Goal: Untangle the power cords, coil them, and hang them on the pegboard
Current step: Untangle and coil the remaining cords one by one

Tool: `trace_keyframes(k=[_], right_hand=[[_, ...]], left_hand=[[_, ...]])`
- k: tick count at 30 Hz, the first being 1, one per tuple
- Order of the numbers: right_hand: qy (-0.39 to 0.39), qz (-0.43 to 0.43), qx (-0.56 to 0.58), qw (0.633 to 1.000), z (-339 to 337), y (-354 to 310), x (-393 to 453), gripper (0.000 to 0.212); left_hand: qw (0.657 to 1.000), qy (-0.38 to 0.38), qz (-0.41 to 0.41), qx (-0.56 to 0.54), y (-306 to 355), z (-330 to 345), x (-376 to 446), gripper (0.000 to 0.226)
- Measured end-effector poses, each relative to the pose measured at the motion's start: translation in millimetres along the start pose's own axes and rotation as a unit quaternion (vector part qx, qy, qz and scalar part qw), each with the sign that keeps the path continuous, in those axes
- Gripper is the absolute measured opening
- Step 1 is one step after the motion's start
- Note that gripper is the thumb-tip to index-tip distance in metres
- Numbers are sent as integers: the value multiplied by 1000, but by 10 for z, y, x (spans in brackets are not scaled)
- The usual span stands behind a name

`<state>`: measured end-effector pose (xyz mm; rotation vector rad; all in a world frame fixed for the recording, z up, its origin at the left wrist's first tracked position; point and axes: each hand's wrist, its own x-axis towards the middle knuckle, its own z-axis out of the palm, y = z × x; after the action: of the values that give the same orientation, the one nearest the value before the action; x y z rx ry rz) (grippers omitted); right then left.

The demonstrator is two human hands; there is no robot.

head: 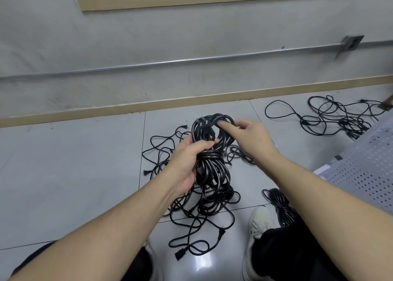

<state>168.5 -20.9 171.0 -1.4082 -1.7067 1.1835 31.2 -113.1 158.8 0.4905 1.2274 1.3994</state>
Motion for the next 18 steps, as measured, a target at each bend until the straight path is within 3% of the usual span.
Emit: trace_keyframes(k=[4, 6, 9, 13, 16, 18], right_hand=[[53, -101, 9, 993, 69, 2, -8, 33], [0, -141, 2, 990, 92, -27, -41, 21], [-100, -152, -55, 982, 167, -16, -97, 22], [-61, -142, -81, 985, 216, -15, -49, 23], [-5, -232, -187, 955, 175, 4, -44, 17], [-10, -292, -218, 931, 144, 45, -55, 20]], left_hand=[[998, 65, 6, 22, -24, 18, 60, 20], [996, 80, 16, 40, -50, -4, 101, 23], [995, 71, 37, 58, -86, -7, 128, 25], [981, 86, 72, 157, -138, -5, 111, 29], [949, 78, 88, 291, -92, -14, 79, 25], [926, 48, 67, 369, -17, -41, 53, 24]])
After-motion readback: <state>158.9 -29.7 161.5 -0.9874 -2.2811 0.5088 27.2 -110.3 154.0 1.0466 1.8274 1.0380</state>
